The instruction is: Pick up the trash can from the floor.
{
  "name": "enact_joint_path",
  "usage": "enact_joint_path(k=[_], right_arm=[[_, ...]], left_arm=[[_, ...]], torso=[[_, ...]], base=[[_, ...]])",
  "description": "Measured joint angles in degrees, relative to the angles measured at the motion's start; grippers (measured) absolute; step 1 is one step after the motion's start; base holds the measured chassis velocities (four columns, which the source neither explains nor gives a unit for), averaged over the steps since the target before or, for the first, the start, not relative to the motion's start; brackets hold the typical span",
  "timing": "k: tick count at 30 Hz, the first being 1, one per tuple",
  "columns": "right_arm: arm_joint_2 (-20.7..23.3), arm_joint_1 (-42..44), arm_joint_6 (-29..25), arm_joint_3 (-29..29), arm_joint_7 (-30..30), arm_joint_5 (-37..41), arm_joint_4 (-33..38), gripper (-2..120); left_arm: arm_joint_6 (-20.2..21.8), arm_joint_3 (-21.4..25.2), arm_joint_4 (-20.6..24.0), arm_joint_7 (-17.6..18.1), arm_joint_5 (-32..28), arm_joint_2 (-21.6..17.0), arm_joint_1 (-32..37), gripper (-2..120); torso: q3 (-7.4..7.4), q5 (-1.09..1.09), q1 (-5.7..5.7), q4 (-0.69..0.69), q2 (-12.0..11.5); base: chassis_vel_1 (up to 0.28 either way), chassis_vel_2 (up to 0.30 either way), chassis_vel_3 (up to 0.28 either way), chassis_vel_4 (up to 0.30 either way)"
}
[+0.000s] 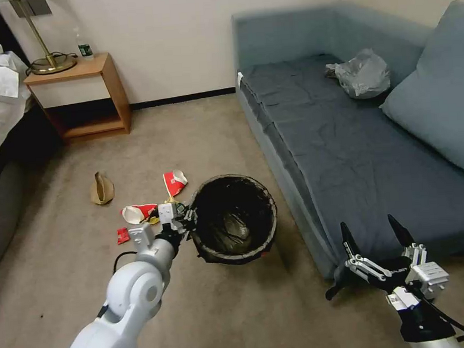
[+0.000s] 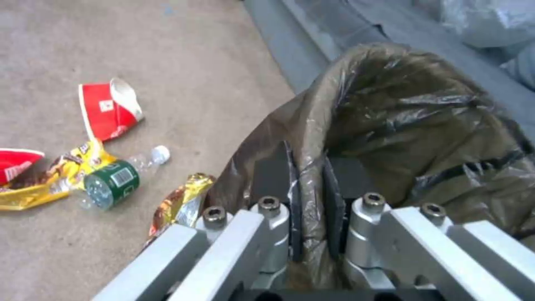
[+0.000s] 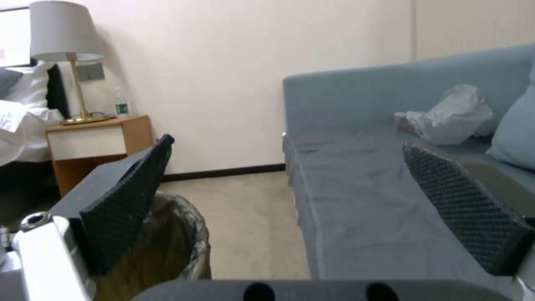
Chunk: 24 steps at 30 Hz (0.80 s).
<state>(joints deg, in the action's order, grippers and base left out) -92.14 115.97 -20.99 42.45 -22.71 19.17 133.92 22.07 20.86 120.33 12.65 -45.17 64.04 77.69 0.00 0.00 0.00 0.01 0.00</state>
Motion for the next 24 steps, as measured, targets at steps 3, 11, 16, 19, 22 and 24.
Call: enact_joint_path(k=[3, 11, 16, 19, 22, 24], right_arm=[[0.0, 0.0, 0.1, -0.2, -0.2, -0.2, 0.1, 100], [0.0, -0.1, 0.1, -0.2, -0.4, -0.6, 0.1, 100], [0.0, 0.0, 0.1, -0.1, -0.7, -0.7, 0.2, 100], [0.0, -0.2, 0.2, -0.1, -1.0, -0.7, 0.2, 100], [0.0, -0.4, 0.3, -0.1, -1.0, -0.7, 0.1, 100], [0.0, -0.5, 0.3, -0.1, -1.0, -0.8, -0.2, 100]], left_arm=[[-0.4, 0.5, 0.6, -0.6, 0.1, -0.1, 0.5, 7], [-1.2, 0.6, 0.4, -1.9, 0.4, 0.0, 0.5, 7], [-1.7, 0.1, -0.4, -3.4, 1.4, 0.3, 0.4, 7], [-2.2, -0.3, -1.1, -3.7, 2.1, 0.3, 0.3, 7], [-2.4, -0.5, -1.5, -3.9, 2.4, 0.2, 0.3, 7], [-2.5, -0.5, -1.5, -4.1, 2.5, 0.3, 0.4, 7]], torso=[[0.0, 0.0, 0.0, -0.01, 0.0], [0.0, 0.0, 0.0, -0.01, 0.0], [0.0, 0.0, 0.0, -0.01, 0.0], [0.0, 0.0, 0.0, -0.01, 0.0], [0.0, 0.0, 0.0, -0.01, 0.0], [0.0, 0.0, 0.0, -0.01, 0.0]], base=[[0.0, 0.0, 0.0, 0.0], [0.0, 0.0, 0.0, 0.0], [0.0, 0.0, 0.0, 0.0], [0.0, 0.0, 0.0, 0.0], [0.0, 0.0, 0.0, 0.0], [0.0, 0.0, 0.0, 0.0]])
